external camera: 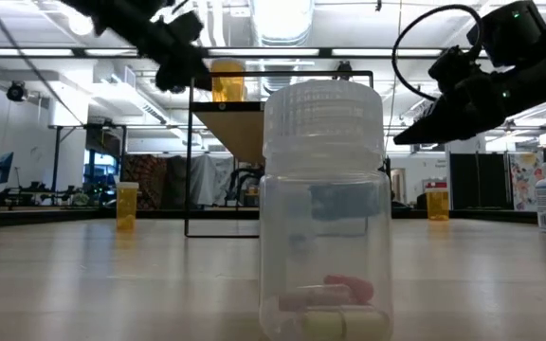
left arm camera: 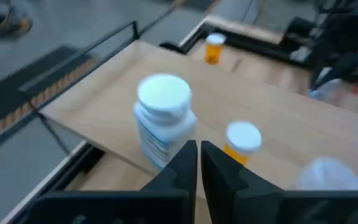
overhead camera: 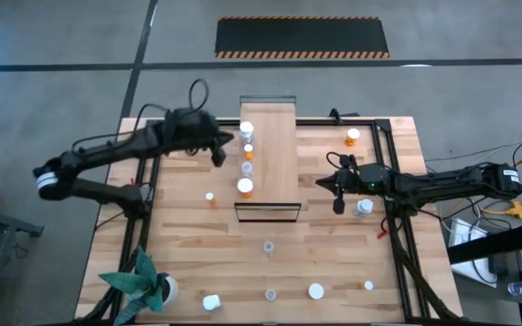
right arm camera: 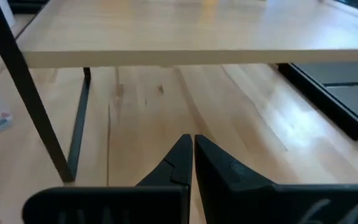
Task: Pick and place medicine bottles onto shelf by color
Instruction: Put the top white pill bottle on the shelf
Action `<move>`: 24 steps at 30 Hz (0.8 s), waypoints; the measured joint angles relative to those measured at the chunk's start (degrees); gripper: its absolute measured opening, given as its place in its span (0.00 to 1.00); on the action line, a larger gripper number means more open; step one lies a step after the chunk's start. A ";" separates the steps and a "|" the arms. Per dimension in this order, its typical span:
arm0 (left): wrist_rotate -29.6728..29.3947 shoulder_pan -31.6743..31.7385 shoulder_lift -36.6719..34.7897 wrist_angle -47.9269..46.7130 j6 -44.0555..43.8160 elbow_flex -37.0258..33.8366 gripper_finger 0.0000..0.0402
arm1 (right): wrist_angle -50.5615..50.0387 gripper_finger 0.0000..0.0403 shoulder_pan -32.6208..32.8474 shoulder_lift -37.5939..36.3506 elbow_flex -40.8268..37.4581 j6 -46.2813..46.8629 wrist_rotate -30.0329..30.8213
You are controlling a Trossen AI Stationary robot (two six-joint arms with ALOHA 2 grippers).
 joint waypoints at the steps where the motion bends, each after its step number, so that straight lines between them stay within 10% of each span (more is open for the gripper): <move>1: 0.81 0.25 -1.46 3.91 0.26 -3.56 0.00 | -0.02 0.02 0.00 -0.02 0.21 0.00 0.52; 10: 11.44 5.21 -2.19 36.72 1.09 -24.25 0.00 | -0.20 0.02 0.00 -0.04 5.51 -1.20 1.42; 24: 20.41 9.52 13.36 51.94 1.06 -23.63 0.00 | -6.45 0.02 0.00 -0.04 11.06 -1.03 1.33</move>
